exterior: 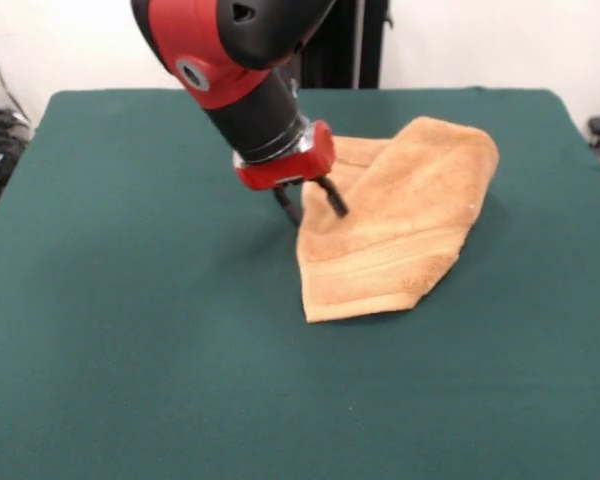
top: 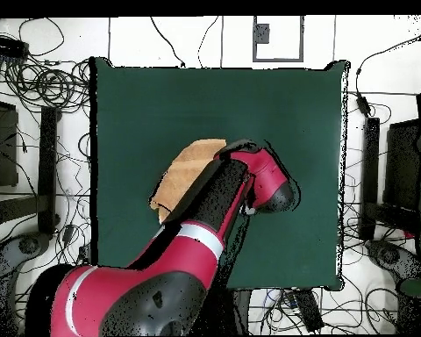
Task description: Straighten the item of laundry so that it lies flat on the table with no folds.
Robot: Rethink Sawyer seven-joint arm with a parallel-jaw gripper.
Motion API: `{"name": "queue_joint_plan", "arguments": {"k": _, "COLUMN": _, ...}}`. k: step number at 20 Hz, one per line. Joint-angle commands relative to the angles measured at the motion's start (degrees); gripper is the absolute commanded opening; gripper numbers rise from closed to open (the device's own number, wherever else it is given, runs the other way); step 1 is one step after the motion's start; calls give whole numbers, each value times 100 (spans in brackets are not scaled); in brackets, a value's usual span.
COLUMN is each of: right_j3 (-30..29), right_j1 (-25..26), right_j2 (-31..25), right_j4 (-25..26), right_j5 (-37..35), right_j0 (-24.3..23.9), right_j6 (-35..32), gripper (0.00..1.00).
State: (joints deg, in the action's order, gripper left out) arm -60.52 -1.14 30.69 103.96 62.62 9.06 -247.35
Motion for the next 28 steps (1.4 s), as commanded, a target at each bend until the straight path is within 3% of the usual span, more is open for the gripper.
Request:
{"name": "queue_joint_plan", "arguments": {"k": 1, "right_j3": 78, "right_j1": 685, "right_j2": -856, "right_j4": -733, "right_j5": 1019, "right_j0": 203, "right_j6": -2335, "gripper": 100}}
{"name": "queue_joint_plan", "arguments": {"k": 12, "right_j3": -307, "right_j1": 639, "right_j2": -822, "right_j4": -858, "right_j5": 1055, "right_j0": 443, "right_j6": -2287, "gripper": 100}}
{"name": "queue_joint_plan", "arguments": {"k": 24, "right_j3": -835, "right_j1": 572, "right_j2": -710, "right_j4": -1049, "right_j5": 140, "right_j0": 885, "right_j6": -2129, "gripper": 100}}
{"name": "queue_joint_plan", "arguments": {"k": 25, "right_j3": -821, "right_j1": 590, "right_j2": -713, "right_j4": -1051, "right_j5": 166, "right_j0": 883, "right_j6": -2127, "gripper": 0}}
{"name": "queue_joint_plan", "arguments": {"k": 28, "right_j3": -844, "right_j1": 604, "right_j2": -722, "right_j4": -1048, "right_j5": 175, "right_j0": 910, "right_j6": -2145, "gripper": 0}}
